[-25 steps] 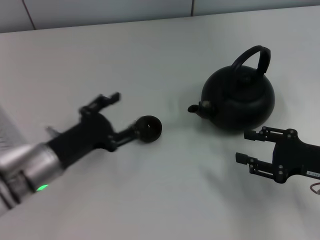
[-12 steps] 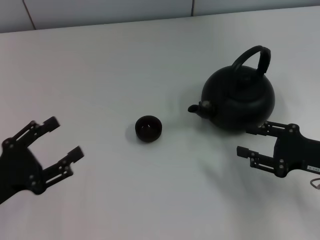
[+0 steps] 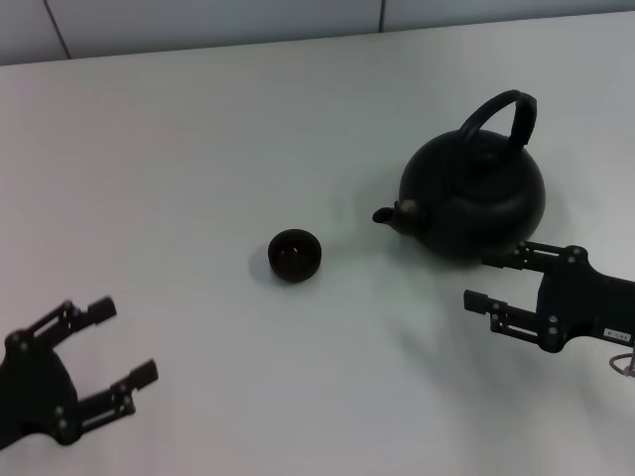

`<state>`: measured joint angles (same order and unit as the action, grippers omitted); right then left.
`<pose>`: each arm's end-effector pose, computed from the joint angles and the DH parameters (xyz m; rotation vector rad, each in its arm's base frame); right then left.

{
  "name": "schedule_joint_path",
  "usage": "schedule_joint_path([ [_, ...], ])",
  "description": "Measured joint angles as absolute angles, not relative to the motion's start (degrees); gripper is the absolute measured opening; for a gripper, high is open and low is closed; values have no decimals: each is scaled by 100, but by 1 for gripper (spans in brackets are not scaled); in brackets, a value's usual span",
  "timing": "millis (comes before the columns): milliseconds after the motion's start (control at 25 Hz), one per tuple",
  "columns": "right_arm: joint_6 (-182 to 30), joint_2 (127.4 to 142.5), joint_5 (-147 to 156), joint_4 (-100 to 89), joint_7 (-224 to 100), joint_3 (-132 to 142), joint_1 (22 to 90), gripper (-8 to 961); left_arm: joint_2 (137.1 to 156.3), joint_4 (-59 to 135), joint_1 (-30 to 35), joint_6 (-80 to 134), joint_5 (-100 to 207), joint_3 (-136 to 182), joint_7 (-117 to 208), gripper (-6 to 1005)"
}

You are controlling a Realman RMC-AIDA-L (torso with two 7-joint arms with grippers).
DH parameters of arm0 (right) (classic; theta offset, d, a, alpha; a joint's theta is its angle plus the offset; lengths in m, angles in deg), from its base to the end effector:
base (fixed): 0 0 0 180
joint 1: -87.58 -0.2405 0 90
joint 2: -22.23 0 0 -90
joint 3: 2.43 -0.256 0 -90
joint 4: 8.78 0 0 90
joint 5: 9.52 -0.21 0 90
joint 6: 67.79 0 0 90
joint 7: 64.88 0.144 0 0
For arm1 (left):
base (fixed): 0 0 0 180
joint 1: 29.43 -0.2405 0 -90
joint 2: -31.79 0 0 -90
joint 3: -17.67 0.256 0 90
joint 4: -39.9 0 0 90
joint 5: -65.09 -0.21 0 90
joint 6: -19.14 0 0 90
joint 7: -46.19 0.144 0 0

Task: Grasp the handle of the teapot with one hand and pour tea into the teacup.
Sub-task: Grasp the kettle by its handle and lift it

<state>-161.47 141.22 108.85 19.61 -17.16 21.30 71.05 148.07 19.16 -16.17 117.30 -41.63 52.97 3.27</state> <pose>0.3444 0.2378 -0.0011 -2.5141 0.4376 0.6947 -0.3376 0.2111 -0.0074 -2.5293 -0.4005 -0.8701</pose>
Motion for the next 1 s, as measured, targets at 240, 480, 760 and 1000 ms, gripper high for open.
schedule_joint_path([
  [240,-16141,14122,10886,1939,-1716,2130,7127,596,14805,1760,-1723,11396,-4518,5258,330,848],
  [480,-16139,14125,10830,1732,-1736,1832,7169,597,14838,1758,-1688,11435,-4515,5248,313,848],
  [760,-16188,14132,10812,1060,-2000,492,7293,597,14852,1757,-1641,11494,-4469,5229,285,848],
  [1000,-16114,14168,10805,-321,-3415,-1531,7637,597,14894,1758,-1592,11500,-4456,5217,292,849],
])
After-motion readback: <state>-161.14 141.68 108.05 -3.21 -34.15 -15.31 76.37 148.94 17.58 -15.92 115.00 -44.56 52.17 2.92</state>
